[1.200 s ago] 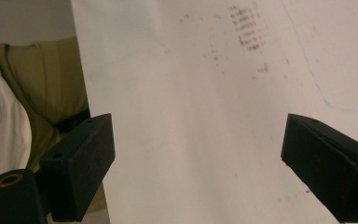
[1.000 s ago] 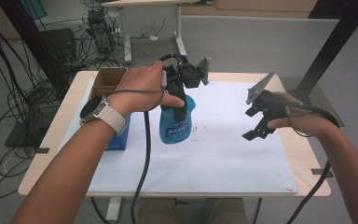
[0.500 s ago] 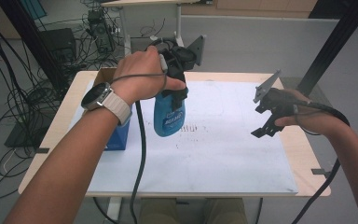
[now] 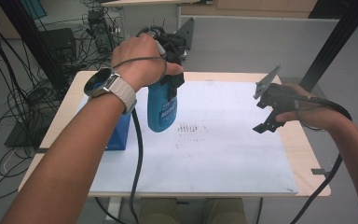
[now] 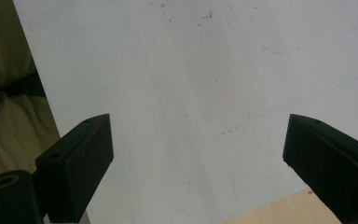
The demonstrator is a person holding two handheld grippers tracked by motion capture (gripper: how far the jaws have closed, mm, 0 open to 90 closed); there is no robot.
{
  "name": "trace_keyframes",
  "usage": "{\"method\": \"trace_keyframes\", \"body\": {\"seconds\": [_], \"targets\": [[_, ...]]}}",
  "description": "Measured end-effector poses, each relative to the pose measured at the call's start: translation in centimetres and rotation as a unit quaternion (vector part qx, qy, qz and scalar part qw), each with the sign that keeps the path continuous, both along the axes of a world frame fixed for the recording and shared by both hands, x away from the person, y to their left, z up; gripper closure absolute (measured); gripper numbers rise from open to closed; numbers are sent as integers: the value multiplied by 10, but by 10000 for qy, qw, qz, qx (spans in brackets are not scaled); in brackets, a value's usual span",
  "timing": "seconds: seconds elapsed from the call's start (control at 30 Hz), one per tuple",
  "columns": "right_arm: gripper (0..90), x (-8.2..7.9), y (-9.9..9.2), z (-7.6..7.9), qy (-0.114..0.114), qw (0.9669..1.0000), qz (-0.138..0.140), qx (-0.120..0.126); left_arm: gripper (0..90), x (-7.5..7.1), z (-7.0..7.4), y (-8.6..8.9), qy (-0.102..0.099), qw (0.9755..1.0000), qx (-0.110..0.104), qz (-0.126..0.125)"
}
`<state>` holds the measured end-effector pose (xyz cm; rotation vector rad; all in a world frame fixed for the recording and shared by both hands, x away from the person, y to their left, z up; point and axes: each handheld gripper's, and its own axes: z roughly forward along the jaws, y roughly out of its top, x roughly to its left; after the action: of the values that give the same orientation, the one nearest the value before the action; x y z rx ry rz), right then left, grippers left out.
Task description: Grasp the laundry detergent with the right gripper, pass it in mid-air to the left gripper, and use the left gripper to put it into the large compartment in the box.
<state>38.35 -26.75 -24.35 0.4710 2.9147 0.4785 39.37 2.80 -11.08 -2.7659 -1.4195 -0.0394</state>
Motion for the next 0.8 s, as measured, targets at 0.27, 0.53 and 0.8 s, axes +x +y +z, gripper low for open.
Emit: {"method": "trace_keyframes", "body": {"seconds": [0.27,0.53,0.8], "targets": [[85,5,2,2,-69,9999,82,-50,377,8,15,8,49,9986,-93,514],[85,10,3,6,-116,9998,135,-67,378,14,27,19,58,9950,-162,988],[85,16,7,9,-176,9996,194,-105,378,18,40,33,-8,9896,-162,1429]]}}
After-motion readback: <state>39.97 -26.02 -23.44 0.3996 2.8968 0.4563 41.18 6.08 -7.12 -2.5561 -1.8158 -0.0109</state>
